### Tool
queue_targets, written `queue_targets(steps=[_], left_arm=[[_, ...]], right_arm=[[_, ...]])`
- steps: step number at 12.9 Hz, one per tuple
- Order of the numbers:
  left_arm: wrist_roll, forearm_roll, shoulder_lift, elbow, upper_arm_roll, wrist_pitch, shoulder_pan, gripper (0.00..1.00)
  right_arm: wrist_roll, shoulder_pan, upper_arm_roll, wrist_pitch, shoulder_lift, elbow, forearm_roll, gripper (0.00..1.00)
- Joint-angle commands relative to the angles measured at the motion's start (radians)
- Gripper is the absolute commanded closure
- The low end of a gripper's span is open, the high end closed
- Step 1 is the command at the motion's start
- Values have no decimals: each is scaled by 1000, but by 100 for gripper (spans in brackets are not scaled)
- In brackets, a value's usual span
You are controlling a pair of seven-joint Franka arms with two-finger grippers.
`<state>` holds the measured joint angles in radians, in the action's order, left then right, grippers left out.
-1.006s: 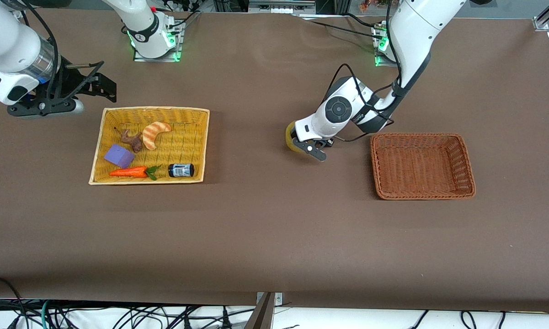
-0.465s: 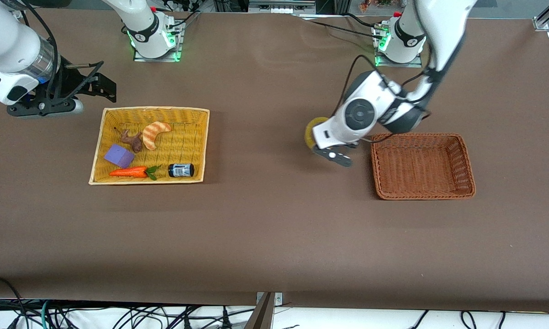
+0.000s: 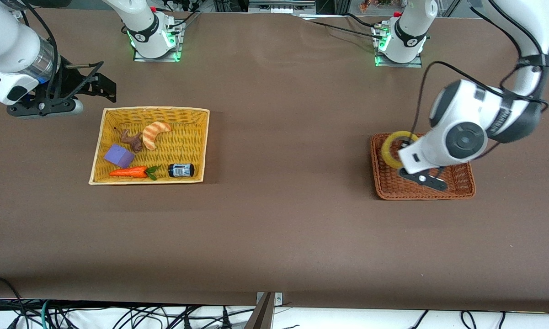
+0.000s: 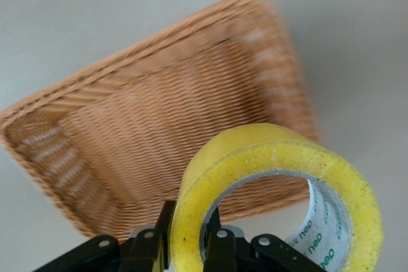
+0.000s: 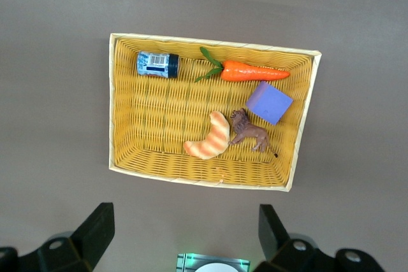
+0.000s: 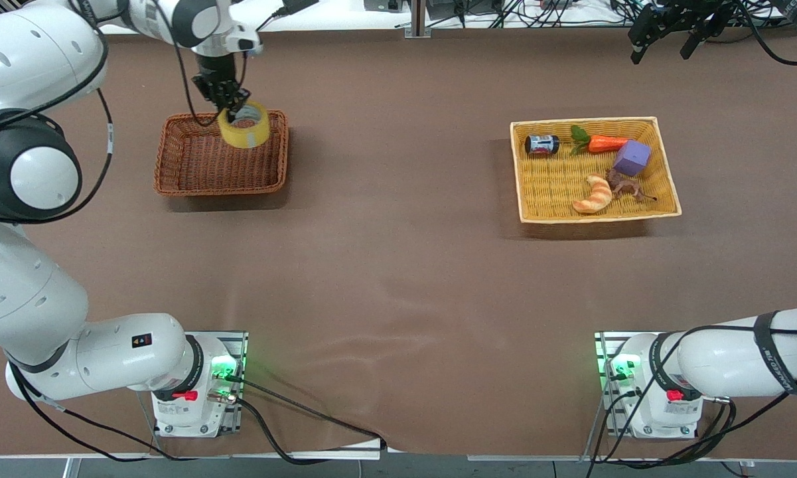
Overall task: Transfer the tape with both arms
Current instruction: 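Carry the tape roll with the left gripper into the wicker basket, then open the left gripper and raise it above the wicker basket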
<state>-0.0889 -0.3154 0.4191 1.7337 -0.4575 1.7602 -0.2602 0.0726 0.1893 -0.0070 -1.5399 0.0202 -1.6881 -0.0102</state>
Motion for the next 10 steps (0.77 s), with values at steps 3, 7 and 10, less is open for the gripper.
queue_targets(steps=[3, 7, 10], left_arm=[[-186, -108, 89, 117, -20, 269, -177, 100], [-189, -113, 87, 133, -21, 288, -179, 0], [-193, -96, 55, 118, -30, 254, -179, 0]], right_arm=[[-16, -2, -2, 1, 12, -1, -8, 0], [-14, -2, -2, 1, 12, -4, -8, 0], [-14, -2, -2, 0, 12, -2, -8, 0]])
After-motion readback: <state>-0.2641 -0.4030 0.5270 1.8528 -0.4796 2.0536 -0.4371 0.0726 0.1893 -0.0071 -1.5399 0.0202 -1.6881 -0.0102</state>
